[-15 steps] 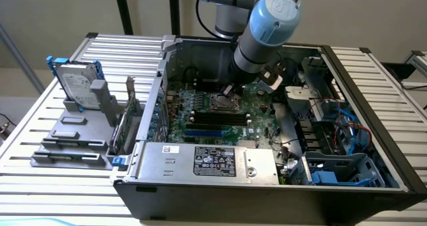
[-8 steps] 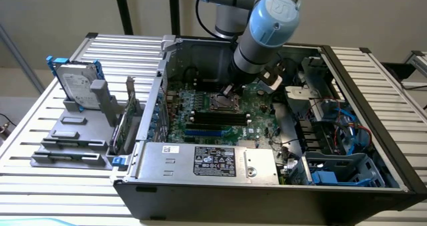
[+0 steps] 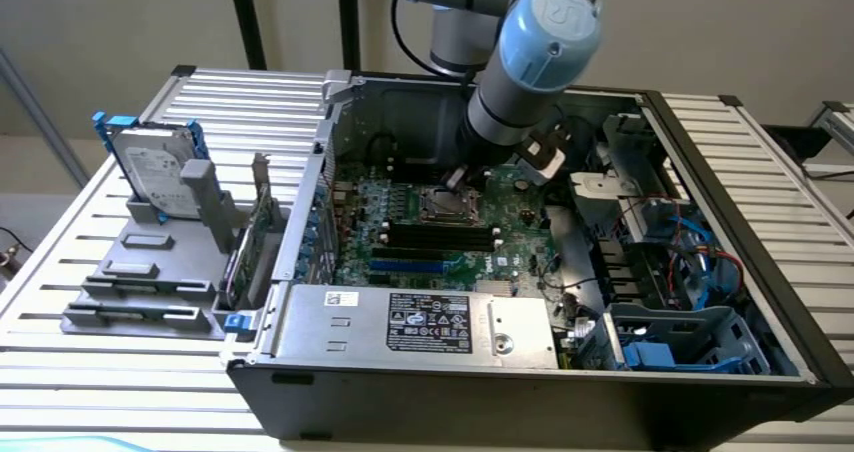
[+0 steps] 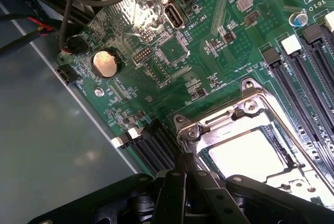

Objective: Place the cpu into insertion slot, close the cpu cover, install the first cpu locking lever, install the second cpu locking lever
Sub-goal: 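Install the first cpu locking lever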

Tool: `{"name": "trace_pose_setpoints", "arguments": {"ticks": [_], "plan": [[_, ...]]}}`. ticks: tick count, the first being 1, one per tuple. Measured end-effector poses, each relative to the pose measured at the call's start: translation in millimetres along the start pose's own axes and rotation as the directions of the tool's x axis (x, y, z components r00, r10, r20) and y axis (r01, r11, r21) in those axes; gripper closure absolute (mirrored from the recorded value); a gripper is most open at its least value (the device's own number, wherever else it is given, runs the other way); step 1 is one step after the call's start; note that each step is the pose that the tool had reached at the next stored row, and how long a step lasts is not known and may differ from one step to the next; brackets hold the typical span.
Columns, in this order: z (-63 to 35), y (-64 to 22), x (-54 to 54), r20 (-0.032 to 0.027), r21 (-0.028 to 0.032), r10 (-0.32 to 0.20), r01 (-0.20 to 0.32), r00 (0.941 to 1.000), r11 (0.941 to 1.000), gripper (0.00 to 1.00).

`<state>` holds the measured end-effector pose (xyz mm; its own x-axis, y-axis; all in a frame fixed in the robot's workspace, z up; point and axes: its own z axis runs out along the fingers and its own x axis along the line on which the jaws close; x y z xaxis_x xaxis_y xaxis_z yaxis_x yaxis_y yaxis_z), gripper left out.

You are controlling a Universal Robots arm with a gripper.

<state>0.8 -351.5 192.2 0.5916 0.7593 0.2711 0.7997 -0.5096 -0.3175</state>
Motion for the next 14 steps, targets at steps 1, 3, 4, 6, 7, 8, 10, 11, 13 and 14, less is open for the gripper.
{"name": "trace_pose_setpoints", "arguments": {"ticks": [1,3,4,6,7,8,10,11,13,14], "plan": [[-1.2,-0.3,-0.1,0.0,0.0,0.0,0.0,1.0,1.0,0.89],[-3.3,-1.4,-1.3,0.0,0.0001,0.0,0.0,1.0,1.0,0.89],[-4.2,-2.4,-2.5,-0.0001,0.0001,0.0,0.0,1.0,1.0,0.89],[-5.8,-4.8,-5.6,0.0,0.0,0.0,0.0,1.0,1.0,0.89],[-6.6,-6.0,-7.1,0.0002,0.0,0.0,0.0,1.0,1.0,0.89],[-7.4,-7.2,-8.8,0.0001,0.0001,0.0,0.0,1.0,1.0,0.89],[-9.9,-9.4,-11.4,0.0004,0.0001,0.0,0.0,1.0,1.0,0.89],[-11.0,-10.0,-11.9,0.0001,0.0002,-0.001,0.001,1.0,1.0,0.89],[-11.3,-10.1,-12.0,-0.0004,0.0006,-0.001,0.001,1.0,1.0,0.89],[-11.3,-10.1,-12.0,-0.0006,0.0009,-0.001,0.001,1.0,1.0,0.89]]}}
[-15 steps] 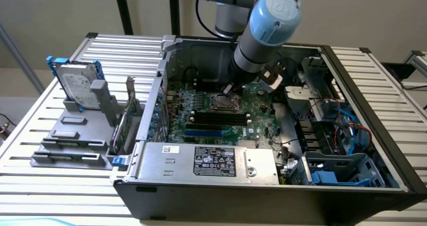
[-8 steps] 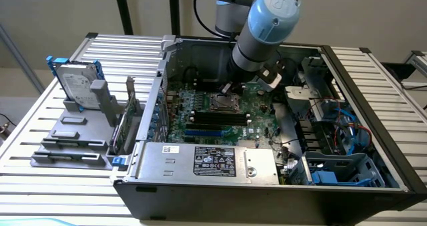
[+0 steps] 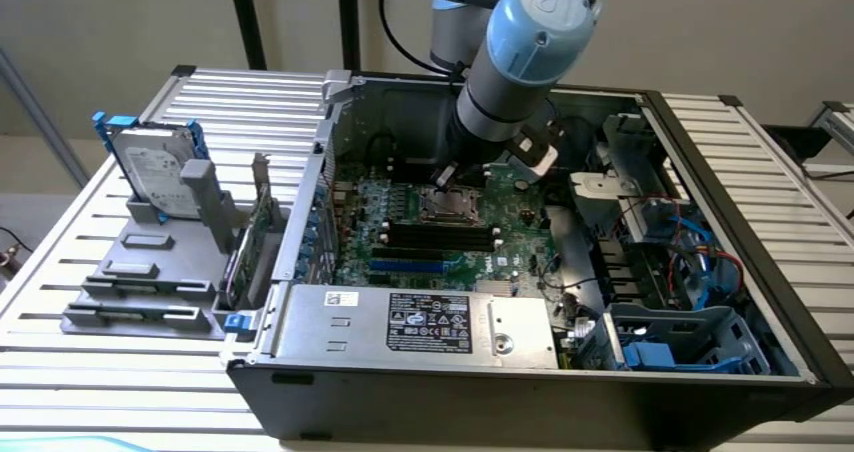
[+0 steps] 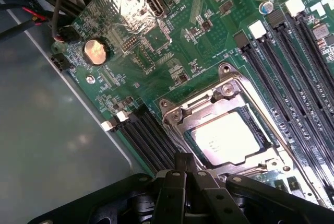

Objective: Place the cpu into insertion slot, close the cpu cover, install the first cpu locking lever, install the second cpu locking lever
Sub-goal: 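Install the first cpu locking lever, then install the second cpu locking lever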

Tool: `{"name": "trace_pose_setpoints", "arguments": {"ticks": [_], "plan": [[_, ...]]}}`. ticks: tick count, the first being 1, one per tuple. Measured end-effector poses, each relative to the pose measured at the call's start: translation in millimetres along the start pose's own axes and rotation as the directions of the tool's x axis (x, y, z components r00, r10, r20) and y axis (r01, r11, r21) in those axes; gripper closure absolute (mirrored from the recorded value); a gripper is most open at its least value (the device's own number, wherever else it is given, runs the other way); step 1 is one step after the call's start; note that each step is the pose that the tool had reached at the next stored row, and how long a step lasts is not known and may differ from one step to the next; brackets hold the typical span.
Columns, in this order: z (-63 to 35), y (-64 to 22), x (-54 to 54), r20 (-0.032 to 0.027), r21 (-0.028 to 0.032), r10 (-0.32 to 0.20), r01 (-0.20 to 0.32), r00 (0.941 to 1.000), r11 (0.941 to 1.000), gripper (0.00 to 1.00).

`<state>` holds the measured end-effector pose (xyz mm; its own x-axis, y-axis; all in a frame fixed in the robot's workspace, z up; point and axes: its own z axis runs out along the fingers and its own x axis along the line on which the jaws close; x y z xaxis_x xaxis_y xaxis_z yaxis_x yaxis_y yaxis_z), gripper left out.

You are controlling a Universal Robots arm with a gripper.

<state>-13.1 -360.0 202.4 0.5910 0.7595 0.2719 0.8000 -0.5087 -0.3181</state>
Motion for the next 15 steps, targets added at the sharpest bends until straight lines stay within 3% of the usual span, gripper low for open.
{"name": "trace_pose_setpoints", "arguments": {"ticks": [15], "plan": [[-0.6,0.3,-0.6,0.0006,0.0,0.0,0.0,1.0,1.0,0.89]]}}
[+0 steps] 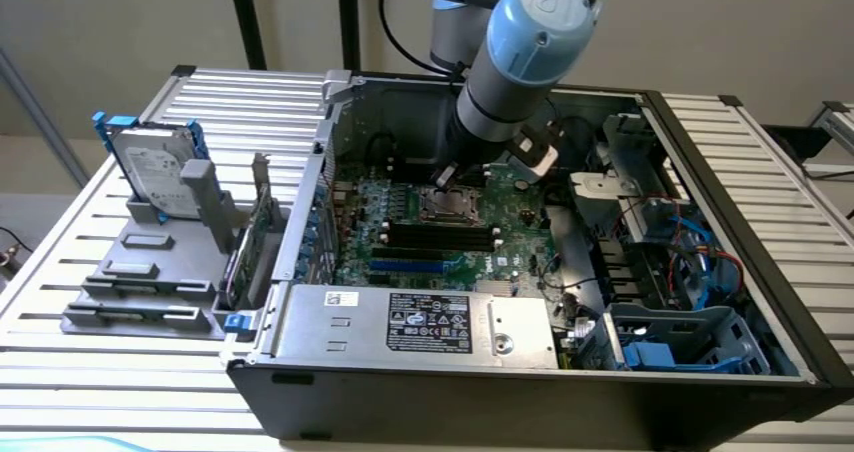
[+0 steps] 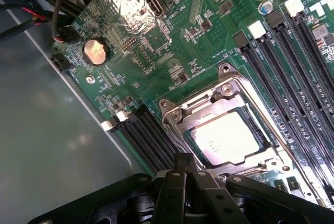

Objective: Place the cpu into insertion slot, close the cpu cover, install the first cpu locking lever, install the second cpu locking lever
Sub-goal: 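Install the second cpu locking lever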

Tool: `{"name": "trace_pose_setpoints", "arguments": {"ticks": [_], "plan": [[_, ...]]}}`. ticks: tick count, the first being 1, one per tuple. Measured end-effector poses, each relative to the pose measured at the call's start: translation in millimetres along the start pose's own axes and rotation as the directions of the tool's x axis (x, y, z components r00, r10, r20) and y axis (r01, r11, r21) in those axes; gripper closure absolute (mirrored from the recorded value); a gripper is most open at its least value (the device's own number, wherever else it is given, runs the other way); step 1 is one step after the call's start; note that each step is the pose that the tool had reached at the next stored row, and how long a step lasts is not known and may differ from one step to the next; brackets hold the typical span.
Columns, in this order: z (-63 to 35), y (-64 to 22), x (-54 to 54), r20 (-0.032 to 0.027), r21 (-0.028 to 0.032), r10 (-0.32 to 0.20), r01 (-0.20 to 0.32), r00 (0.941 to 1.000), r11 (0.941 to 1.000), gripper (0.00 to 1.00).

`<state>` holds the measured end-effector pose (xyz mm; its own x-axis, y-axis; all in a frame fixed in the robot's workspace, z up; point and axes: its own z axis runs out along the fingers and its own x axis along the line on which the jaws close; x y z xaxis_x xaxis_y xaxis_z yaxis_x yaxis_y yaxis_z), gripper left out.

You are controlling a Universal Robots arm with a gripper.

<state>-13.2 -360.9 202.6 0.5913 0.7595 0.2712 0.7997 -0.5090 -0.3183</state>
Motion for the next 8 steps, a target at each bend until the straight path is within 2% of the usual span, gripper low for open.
{"name": "trace_pose_setpoints", "arguments": {"ticks": [3,8], "plan": [[-4.1,2.0,-3.4,0.0014,0.0025,0.001,-0.001,1.0,1.0,0.89],[-14.9,4.4,-9.1,0.0016,0.0027,0.001,-0.001,1.0,1.0,0.89]]}}
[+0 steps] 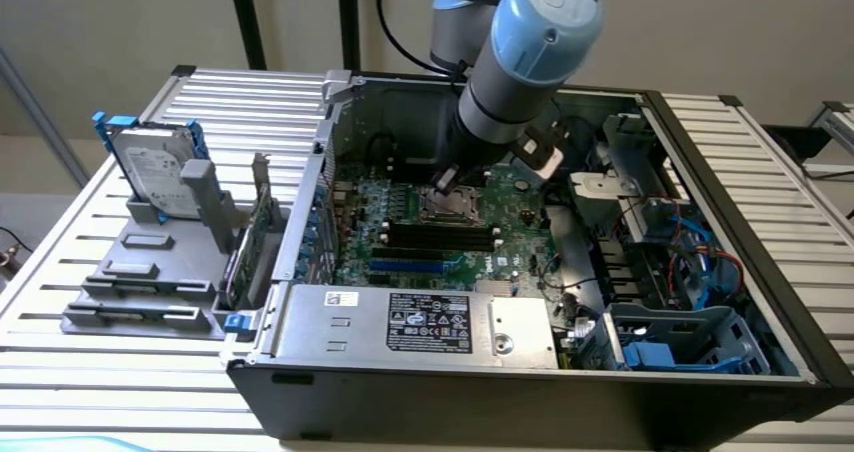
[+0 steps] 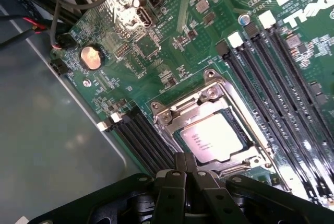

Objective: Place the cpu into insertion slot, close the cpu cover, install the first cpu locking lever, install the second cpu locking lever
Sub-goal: 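Install the second cpu locking lever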

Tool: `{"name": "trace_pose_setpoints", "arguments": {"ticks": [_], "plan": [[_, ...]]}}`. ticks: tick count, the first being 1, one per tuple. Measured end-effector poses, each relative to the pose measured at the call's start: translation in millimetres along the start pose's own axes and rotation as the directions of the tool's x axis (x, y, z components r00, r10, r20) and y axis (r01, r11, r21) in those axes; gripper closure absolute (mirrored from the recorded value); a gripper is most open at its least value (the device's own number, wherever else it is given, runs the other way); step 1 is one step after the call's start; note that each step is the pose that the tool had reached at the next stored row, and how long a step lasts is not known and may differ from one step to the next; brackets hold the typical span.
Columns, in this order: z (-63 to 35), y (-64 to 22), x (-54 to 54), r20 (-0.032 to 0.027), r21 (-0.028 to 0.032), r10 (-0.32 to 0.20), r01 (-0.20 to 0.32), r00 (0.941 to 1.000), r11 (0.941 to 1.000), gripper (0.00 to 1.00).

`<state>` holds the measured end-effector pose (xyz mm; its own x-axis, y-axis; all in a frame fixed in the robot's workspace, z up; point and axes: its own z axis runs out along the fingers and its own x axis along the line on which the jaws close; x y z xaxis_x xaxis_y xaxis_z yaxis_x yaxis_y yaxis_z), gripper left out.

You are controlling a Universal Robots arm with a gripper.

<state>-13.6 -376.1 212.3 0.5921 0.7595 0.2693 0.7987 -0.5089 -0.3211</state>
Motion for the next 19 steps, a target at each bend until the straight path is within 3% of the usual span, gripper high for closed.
{"name": "trace_pose_setpoints", "arguments": {"ticks": [19], "plan": [[-32.9,12.1,-36.0,0.0034,-0.0026,0.001,-0.001,1.0,1.0,0.89]]}}
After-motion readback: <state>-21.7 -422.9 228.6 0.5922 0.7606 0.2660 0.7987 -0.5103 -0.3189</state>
